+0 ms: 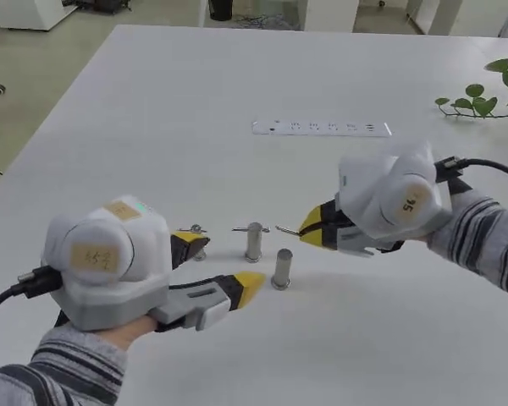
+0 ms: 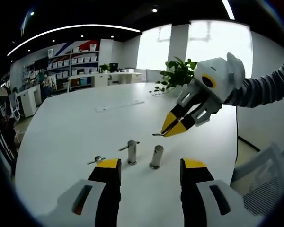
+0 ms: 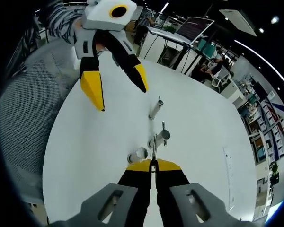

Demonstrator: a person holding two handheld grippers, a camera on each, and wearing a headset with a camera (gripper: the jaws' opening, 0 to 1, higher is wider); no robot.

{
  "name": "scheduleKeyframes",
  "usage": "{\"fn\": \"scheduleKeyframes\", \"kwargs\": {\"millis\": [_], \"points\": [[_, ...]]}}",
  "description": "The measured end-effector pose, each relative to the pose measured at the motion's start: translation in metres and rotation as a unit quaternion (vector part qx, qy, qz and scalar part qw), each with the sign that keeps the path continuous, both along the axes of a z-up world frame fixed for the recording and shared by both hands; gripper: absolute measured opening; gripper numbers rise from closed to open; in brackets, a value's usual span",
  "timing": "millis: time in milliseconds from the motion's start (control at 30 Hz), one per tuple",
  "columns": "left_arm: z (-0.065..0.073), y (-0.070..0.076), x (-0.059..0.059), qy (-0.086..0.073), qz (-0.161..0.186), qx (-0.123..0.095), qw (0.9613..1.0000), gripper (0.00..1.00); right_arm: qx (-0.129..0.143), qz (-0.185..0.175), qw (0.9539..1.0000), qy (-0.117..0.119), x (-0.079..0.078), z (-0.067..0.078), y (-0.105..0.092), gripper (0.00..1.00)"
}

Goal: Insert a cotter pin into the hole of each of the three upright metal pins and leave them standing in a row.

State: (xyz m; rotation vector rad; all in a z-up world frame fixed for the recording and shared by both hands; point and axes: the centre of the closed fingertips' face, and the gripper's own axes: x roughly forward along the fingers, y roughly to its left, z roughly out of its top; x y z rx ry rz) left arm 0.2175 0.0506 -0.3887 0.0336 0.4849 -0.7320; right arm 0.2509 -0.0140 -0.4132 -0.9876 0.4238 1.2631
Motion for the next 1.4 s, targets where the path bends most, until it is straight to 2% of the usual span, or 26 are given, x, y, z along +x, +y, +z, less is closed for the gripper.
{"fn": "scheduleKeyframes", "kwargs": {"millis": [133, 267, 333, 400, 533, 867, 1067, 1233, 1400], "points": [[0.000, -0.002, 0.001, 0.017, 0.007, -0.021, 0.9996, 0.40, 0.002, 0.017, 0.9998, -0.005, -0.009, 0.000, 0.006, 0.00], [-0.001, -0.004, -0.001, 0.028, 0.007, -0.030, 0.9991, 0.36, 0.003, 0.034, 0.9994, -0.011, -0.018, 0.002, 0.013, 0.00], [-0.002, -0.006, -0.002, 0.038, 0.008, -0.043, 0.9983, 0.34, 0.005, 0.045, 0.9989, -0.013, -0.023, 0.003, 0.017, 0.00], [-0.001, -0.009, -0.004, 0.049, 0.011, -0.064, 0.9966, 0.32, 0.005, 0.053, 0.9985, -0.015, -0.027, 0.004, 0.021, 0.00], [0.001, -0.012, -0.006, 0.063, 0.013, -0.094, 0.9935, 0.25, 0.008, 0.063, 0.9978, -0.017, -0.034, 0.005, 0.026, 0.00], [0.002, -0.014, -0.010, 0.089, 0.025, -0.146, 0.9850, 0.14, 0.023, 0.075, 0.9968, -0.016, -0.046, 0.013, 0.036, 0.00], [0.002, -0.015, -0.012, 0.094, 0.026, -0.157, 0.9829, 0.06, 0.029, 0.074, 0.9967, -0.015, -0.051, 0.015, 0.039, 0.00], [0.004, -0.017, -0.014, 0.103, 0.024, -0.172, 0.9793, 0.00, 0.031, 0.075, 0.9966, -0.011, -0.055, 0.015, 0.040, 0.00], [0.006, -0.019, -0.016, 0.107, 0.024, -0.178, 0.9778, 0.00, 0.031, 0.073, 0.9968, -0.012, -0.055, 0.016, 0.039, 0.00]]}}
